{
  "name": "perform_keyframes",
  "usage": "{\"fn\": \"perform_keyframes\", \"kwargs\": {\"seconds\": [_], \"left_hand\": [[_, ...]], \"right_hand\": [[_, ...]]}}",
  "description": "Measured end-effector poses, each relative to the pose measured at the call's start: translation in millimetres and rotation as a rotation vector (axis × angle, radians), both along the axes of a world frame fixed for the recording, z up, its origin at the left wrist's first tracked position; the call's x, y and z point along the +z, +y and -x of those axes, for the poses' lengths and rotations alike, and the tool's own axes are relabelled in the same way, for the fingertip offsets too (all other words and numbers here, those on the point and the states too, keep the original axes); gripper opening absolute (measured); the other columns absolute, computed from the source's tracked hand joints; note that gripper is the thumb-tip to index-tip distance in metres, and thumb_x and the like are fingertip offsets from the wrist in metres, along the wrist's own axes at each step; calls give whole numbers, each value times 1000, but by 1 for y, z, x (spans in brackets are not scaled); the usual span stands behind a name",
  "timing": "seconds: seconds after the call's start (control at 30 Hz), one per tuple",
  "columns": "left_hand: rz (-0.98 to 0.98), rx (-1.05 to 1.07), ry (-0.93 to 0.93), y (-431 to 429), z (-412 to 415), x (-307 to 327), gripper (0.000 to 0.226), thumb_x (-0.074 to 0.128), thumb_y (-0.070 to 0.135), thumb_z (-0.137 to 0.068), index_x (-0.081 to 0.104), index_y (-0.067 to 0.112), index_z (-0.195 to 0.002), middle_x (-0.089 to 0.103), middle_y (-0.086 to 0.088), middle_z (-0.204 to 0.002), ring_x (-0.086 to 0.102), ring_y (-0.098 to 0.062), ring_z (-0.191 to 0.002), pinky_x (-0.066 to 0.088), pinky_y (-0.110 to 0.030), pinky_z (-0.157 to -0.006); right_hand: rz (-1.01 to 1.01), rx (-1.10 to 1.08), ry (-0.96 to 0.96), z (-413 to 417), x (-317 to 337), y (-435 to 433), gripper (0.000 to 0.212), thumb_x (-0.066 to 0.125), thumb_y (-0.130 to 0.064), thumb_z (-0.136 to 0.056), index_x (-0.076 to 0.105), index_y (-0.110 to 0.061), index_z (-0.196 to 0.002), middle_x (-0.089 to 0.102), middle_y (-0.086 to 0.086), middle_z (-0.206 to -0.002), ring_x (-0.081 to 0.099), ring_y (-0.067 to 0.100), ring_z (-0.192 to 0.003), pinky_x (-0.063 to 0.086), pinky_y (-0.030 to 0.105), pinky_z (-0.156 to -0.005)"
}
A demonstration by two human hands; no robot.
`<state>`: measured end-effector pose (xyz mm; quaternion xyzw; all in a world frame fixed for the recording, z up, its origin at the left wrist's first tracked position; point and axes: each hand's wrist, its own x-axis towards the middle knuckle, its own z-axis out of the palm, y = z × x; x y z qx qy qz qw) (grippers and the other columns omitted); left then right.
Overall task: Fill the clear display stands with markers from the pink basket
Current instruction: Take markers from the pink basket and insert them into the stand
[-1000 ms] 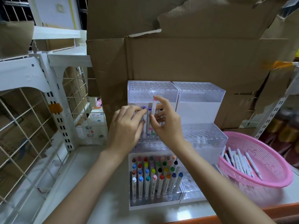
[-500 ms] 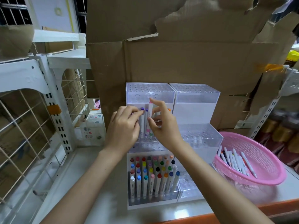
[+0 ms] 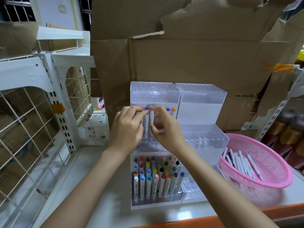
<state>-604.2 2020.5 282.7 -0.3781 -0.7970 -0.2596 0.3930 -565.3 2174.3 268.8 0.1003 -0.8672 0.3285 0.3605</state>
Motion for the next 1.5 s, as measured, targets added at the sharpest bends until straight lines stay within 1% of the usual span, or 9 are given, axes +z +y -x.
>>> {"fn": "perform_keyframes", "kwargs": {"seconds": [0.23, 0.47, 0.57, 0.77, 0.97, 1.07, 1.27, 1.4, 1.5], "left_hand": [[28, 6, 32, 0, -1, 0, 42, 62, -5, -75, 65, 5, -116, 60, -9, -101, 50, -22, -99, 47, -36, -83], [126, 49, 66, -3, -2, 1, 46, 71, 14, -75, 62, 7, -119, 59, -8, -107, 49, -22, -103, 48, -36, -84], [182, 75, 67, -6, -4, 2, 54, 75, 20, -71, 61, 9, -121, 58, -8, -110, 49, -23, -104, 48, -37, -84], [235, 108, 56, -6, -6, 2, 63, 80, 24, -67, 58, 10, -124, 56, -8, -114, 50, -26, -107, 48, -38, -87], [245, 134, 35, -4, -8, 1, 67, 81, 21, -64, 56, 10, -125, 55, -9, -115, 46, -25, -110, 47, -39, -88], [252, 148, 24, -3, -10, 2, 65, 81, 21, -65, 56, 10, -125, 54, -9, -115, 49, -26, -110, 47, -39, -90], [262, 169, 6, 7, -19, 8, 64, 74, 31, -73, 53, 10, -129, 55, -10, -120, 51, -27, -113, 44, -41, -95], [352, 164, 27, 28, -28, 17, 66, 71, 36, -73, 53, 9, -131, 56, -12, -124, 54, -30, -116, 44, -43, -97], [388, 129, 27, 56, -38, 18, 68, 74, 36, -70, 55, 8, -129, 58, -12, -123, 55, -30, -115, 44, -43, -97]], "right_hand": [[25, 9, 89, -1, 1, 2, 26, 61, -1, -90, 57, -11, -114, 62, 4, -82, 62, 14, -69, 54, 28, -64], [-65, -99, 57, -2, 9, 3, 24, 69, -12, -86, 53, -16, -103, 56, -3, -72, 54, 16, -62, 52, 39, -56], [-174, -186, 76, -6, 12, 2, 26, 70, -21, -85, 54, -23, -106, 56, -9, -81, 53, 12, -66, 49, 32, -51], [-76, -156, 61, -5, 10, 3, 17, 67, -21, -89, 59, -22, -105, 58, -12, -87, 53, 9, -69, 52, 35, -58], [-112, -168, 74, -6, 14, 2, 21, 69, -28, -88, 59, -18, -104, 61, -8, -87, 51, 8, -70, 51, 33, -55], [-157, -215, 140, -9, 13, 4, 25, 68, -31, -88, 61, -17, -108, 63, -4, -95, 53, 8, -81, 49, 30, -54], [-391, -364, 151, -13, 15, 20, 40, 58, -44, -87, 62, -20, -119, 59, 1, -115, 55, 24, -104, 48, 35, -80], [-413, -402, 73, -25, 18, 37, 44, 63, -42, -85, 59, -22, -124, 58, 1, -121, 55, 24, -109, 48, 37, -83], [-417, -439, 16, -41, 18, 58, 48, 54, -46, -85, 55, -26, -129, 59, -1, -122, 57, 24, -108, 49, 37, -80]]}}
